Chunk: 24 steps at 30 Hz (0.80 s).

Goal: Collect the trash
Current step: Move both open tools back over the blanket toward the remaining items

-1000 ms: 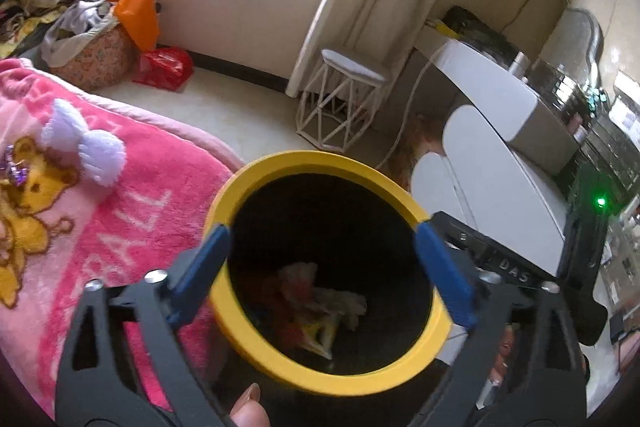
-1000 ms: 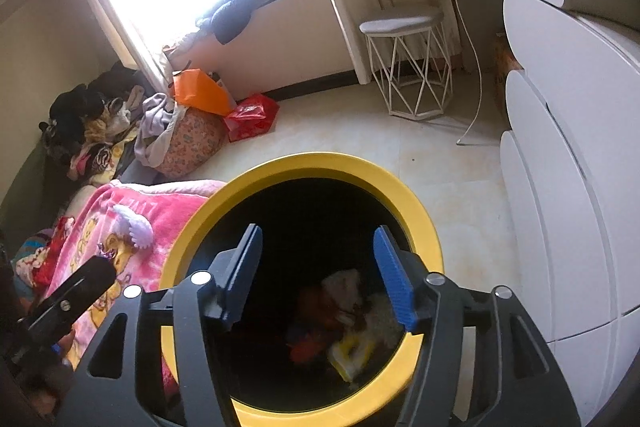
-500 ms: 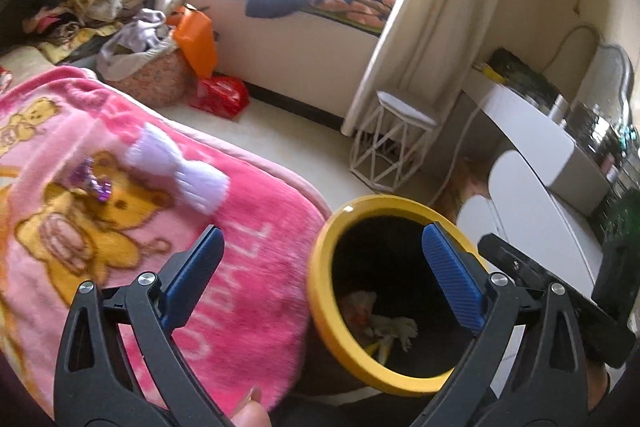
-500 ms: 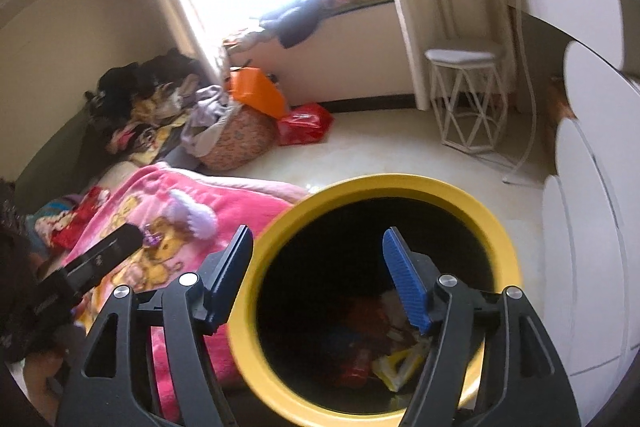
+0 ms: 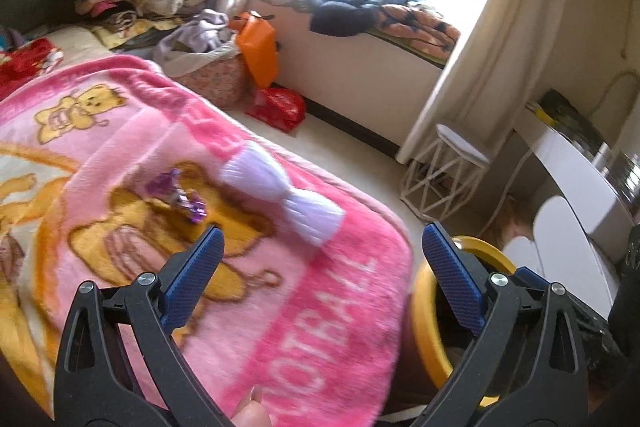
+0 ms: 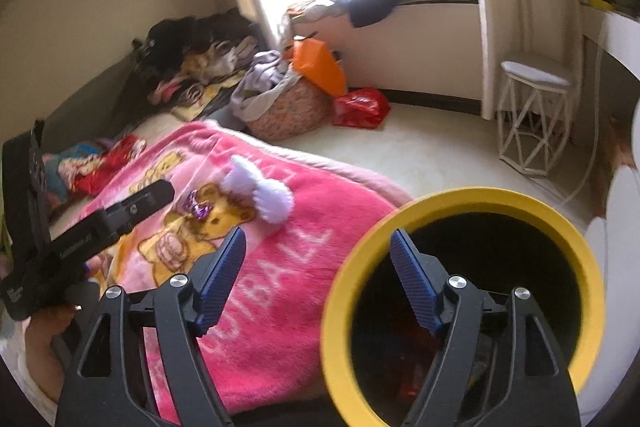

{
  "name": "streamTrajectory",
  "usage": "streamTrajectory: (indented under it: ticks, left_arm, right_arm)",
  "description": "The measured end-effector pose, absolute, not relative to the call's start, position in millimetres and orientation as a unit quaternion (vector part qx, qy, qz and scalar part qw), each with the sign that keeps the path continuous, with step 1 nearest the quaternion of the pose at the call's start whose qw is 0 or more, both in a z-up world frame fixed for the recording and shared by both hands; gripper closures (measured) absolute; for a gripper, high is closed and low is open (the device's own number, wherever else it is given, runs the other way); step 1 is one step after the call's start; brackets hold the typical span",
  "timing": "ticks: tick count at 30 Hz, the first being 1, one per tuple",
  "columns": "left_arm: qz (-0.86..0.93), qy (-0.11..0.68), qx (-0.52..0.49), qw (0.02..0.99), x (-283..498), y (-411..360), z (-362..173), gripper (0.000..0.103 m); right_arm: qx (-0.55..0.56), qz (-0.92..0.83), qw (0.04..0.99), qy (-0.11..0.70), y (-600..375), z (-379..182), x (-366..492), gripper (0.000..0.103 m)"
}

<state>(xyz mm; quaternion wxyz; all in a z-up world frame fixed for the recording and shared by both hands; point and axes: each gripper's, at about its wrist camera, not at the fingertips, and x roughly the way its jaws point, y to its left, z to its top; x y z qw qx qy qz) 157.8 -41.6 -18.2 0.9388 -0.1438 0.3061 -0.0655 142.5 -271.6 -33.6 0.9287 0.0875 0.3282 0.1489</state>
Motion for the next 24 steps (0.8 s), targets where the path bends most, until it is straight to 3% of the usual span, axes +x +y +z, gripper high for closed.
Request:
streamTrajectory:
  ticks: [17, 24]
  left_arm:
    - [0.022, 0.346, -0.207, 0.915, 212, 53, -67, 0.012]
    - [0.032, 0.383, -0.264, 0.885, 240, 71, -96, 0.030]
  right_arm:
    - [0.007, 0.204, 0.893, 0.402, -165, -83, 262, 0.031]
    - [-0.016, 0.188, 0.874, 0.448, -143, -113, 309, 0.032]
